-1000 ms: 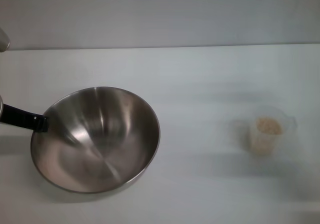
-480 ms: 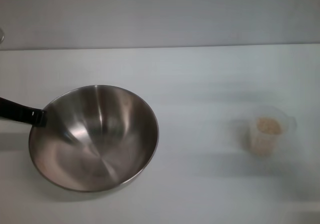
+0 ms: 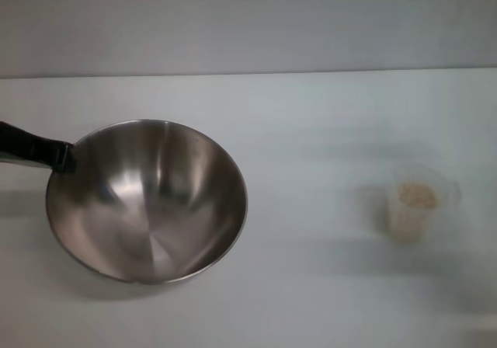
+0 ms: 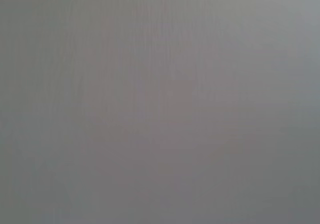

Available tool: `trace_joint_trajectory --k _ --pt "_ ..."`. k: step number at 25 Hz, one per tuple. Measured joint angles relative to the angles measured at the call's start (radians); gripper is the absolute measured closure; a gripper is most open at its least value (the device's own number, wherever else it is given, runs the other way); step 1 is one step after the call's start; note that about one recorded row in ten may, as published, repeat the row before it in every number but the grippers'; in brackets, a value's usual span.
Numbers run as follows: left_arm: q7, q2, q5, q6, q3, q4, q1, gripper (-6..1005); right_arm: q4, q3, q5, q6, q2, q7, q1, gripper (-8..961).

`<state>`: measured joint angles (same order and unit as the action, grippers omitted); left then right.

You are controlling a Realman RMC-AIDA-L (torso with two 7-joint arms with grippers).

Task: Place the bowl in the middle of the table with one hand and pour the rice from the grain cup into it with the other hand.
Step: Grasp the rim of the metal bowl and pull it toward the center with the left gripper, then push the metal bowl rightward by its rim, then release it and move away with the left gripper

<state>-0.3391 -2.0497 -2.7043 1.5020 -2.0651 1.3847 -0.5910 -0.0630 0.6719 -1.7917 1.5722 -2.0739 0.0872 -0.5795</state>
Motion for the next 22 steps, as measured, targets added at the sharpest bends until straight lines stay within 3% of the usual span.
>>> trace_joint_trajectory --k 11,18,22 --pt "-0.069 0.007 0.042 0.028 -0.125 -0.062 -0.092 959 0.0 0.001 0.0 0.0 0.0 0.0 0.001 318" --pt "-0.081 0.032 0.166 0.034 -0.145 -0.111 -0.118 959 0.002 0.011 0.0 -0.001 0.0 0.0 0.0 319" --pt "-0.076 0.033 0.194 0.021 -0.146 -0.121 -0.132 959 0.002 0.012 0.0 -0.001 0.0 0.0 0.0 319"
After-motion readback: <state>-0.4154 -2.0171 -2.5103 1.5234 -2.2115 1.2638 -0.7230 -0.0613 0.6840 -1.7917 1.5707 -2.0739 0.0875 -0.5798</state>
